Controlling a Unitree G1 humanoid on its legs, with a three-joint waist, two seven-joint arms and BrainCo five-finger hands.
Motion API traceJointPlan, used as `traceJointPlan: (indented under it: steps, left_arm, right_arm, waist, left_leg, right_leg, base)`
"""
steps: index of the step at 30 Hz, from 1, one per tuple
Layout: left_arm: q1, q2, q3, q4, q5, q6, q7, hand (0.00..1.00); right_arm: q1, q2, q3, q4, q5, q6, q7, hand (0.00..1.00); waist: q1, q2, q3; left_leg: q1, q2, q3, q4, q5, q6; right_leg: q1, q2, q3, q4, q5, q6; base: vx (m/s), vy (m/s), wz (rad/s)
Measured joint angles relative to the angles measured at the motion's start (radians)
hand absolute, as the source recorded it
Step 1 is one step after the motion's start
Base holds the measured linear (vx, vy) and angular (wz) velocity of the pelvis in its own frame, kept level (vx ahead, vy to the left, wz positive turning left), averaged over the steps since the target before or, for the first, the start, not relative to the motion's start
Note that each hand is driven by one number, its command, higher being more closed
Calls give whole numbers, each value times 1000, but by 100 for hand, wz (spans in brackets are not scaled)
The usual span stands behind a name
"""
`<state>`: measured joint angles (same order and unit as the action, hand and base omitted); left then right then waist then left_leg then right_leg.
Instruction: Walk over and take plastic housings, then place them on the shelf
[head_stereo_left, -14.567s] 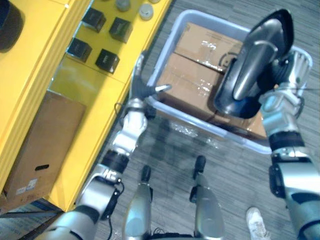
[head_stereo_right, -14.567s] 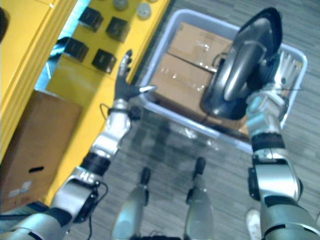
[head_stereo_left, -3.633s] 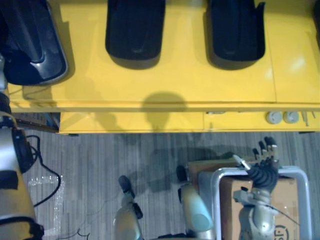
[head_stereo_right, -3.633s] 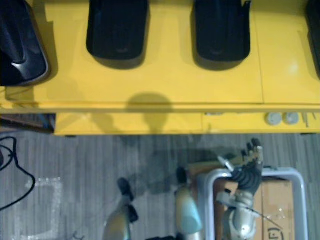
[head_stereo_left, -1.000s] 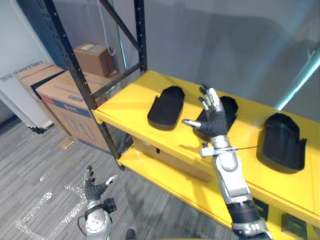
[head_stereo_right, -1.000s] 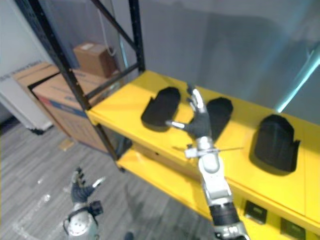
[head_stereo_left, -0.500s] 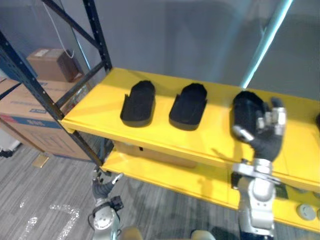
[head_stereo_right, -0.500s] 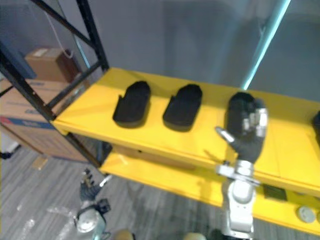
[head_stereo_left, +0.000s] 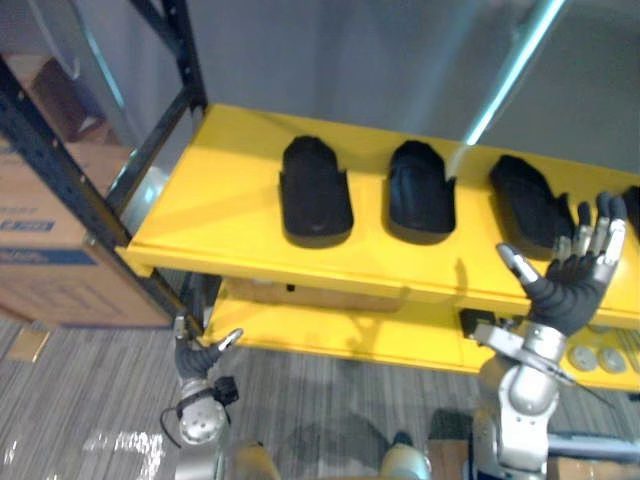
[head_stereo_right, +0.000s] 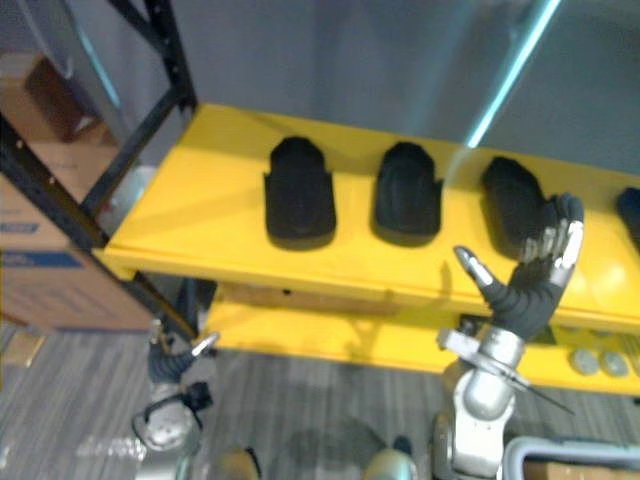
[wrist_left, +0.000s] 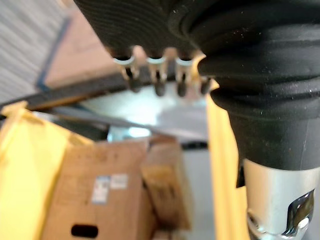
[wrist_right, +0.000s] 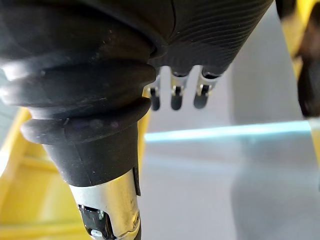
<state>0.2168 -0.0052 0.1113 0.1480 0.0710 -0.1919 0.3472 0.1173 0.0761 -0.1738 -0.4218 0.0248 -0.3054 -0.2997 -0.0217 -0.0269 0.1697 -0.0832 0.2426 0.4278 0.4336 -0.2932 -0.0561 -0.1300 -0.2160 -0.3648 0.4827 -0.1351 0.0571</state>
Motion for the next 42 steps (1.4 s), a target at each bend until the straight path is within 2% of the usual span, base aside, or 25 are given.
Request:
traceJointPlan:
  steps: [1,2,3,5,7,8,9,10,11,13,15,16,17,18,19,20,22,23,26,30,31,37,42]
  left_arm:
    - [-7,-1,6,3,9,0,-2,0]
    - [-16,-4,11,13,10,0,-1,0]
    - [-21,-7,17,25,10,1,-1,0]
    - [-21,-47,32,39,10,7,-1,0]
    - [-17,-58,32,41,8,7,1,0]
    - [-14,-58,31,43,6,7,0,0]
    - [-10,-58,32,44,5,7,0,0]
    - [-9,-58,30,56,-10,7,0,0]
    - [-9,-57,28,69,-26,7,0,0]
    - [-5,-57,19,84,-28,8,4,0]
    - [21,-56,11,91,-25,5,-2,0]
    - [20,-57,-1,95,-25,5,-1,0]
    - [20,-57,-12,103,-22,4,-1,0]
    - [16,-57,-24,125,-12,5,-3,0]
    - [12,-52,-31,154,5,8,-6,0]
    - [-9,-40,-40,198,26,24,-7,0]
    - [-4,-16,-35,236,37,39,-7,0]
    - [1,-10,-31,271,51,56,-6,0]
    - [7,-28,36,373,57,65,13,0]
    - [18,-57,137,588,14,84,49,0]
    - [80,-1,192,837,-90,120,59,0]
    - [80,0,192,836,-90,120,58,0]
    - [58,0,233,822,-56,130,12,0]
  right_arm:
    - [-6,0,-3,43,0,0,2,0]
    - [-10,0,-3,79,0,2,9,0]
    - [-11,-1,-5,95,1,4,14,0]
    - [-3,0,-19,136,2,9,17,0]
    - [-5,0,-25,140,2,9,16,0]
    - [-8,-1,-23,140,2,9,18,0]
    - [-12,-1,-23,140,2,9,18,0]
    - [-17,-3,-21,140,2,9,19,0]
    - [-23,-8,-22,139,1,9,19,0]
    - [-32,-18,-26,137,1,9,18,0]
    - [-35,-35,-63,133,0,9,14,0]
    - [-37,-52,-75,133,-1,9,9,0]
    - [-37,-67,-86,134,-4,9,1,0]
    - [-42,-79,-103,133,-22,11,-11,0]
    - [-46,-77,-121,133,-46,20,-15,0]
    - [-44,-44,-132,133,-76,36,-31,0]
    - [-40,4,-133,130,-111,49,-42,0]
    - [-35,5,-143,120,-117,50,-52,0]
    - [-20,7,-179,107,-122,56,-85,0]
    - [22,8,-227,107,-136,85,-115,0]
    - [54,13,-325,124,-139,87,-157,0]
    - [54,12,-314,124,-138,87,-155,0]
    - [7,6,-229,132,-88,87,-81,0]
  waist:
    - [-1,0,0]
    - [1,-3,-2]
    - [1,15,4]
    - [1,69,7]
    - [3,76,7]
    - [10,70,11]
    - [10,68,13]
    - [9,65,15]
    - [9,59,18]
    - [11,45,26]
    - [8,45,26]
    - [7,49,24]
    - [6,61,17]
    - [5,87,10]
    - [4,95,7]
    - [-7,56,18]
    - [-12,5,12]
    - [-14,-14,1]
    - [-18,-14,1]
    - [-20,6,2]
    - [-43,14,-22]
    - [-39,14,-22]
    - [-32,2,-28]
  left_leg:
    - [26,-34,24,-69,33,6]
    - [44,-55,46,-103,48,4]
    - [51,-56,49,-110,50,3]
    - [65,-46,46,-117,57,3]
    - [64,-34,41,-72,57,3]
    - [52,-20,29,3,57,3]
    - [38,-12,7,55,61,9]
    - [2,-4,-58,154,83,20]
    - [-37,-8,-121,235,121,4]
    - [-51,-14,-154,251,114,1]
    - [-54,-8,-179,121,99,1]
    - [-54,-9,-198,35,108,-12]
    - [-52,-8,-216,-61,138,-39]
    - [-37,4,-241,-172,242,-70]
    - [-7,-7,-253,-215,206,-112]
    - [22,-53,-245,-266,208,-97]
    - [39,-105,-210,-313,220,-79]
    - [46,-124,-194,-329,221,-71]
    - [50,-132,-175,-324,212,-55]
    - [88,-128,-173,-338,209,-52]
    - [188,-81,-177,-520,315,-106]
    - [182,-81,-181,-521,315,-107]
    - [111,-80,-208,-520,333,-103]
  right_leg:
    - [15,38,-57,-51,-32,-30]
    - [45,74,-86,-161,-33,-42]
    - [71,87,-87,-210,-15,-27]
    - [136,136,-74,-347,61,-25]
    - [163,146,-65,-377,65,-25]
    - [177,150,-45,-380,59,-30]
    - [185,151,-40,-381,56,-32]
    - [201,149,-25,-379,51,-33]
    - [212,135,-10,-379,52,-31]
    - [218,111,5,-384,59,-21]
    - [209,75,17,-383,69,-6]
    - [192,58,21,-370,72,1]
    - [172,50,26,-358,76,6]
    - [156,51,38,-349,79,24]
    - [157,41,47,-349,78,54]
    - [157,3,58,-351,90,71]
    - [138,-43,75,-363,110,83]
    - [133,-56,92,-381,139,90]
    - [135,-60,95,-405,192,98]
    - [174,-48,96,-421,200,103]
    - [218,26,123,-448,122,99]
    - [215,25,119,-447,118,100]
    - [174,22,68,-445,123,103]
  base:
    - [72,87,-32]
    - [79,68,-33]
    - [83,42,-32]
    - [90,16,-27]
    - [84,-18,-23]
    - [82,-22,-34]
    - [69,-3,-42]
    - [78,57,-40]
    - [81,93,-40]
    - [84,148,-34]
    - [70,183,-14]
    - [41,205,2]
    - [45,318,-4]
    - [55,389,-14]
    - [49,458,-11]
    - [17,375,-6]
    - [-24,279,-18]
    - [-2,223,-29]
    - [6,139,-17]
    - [3,19,-4]
    - [0,0,0]
    - [0,0,2]
    - [0,-6,23]
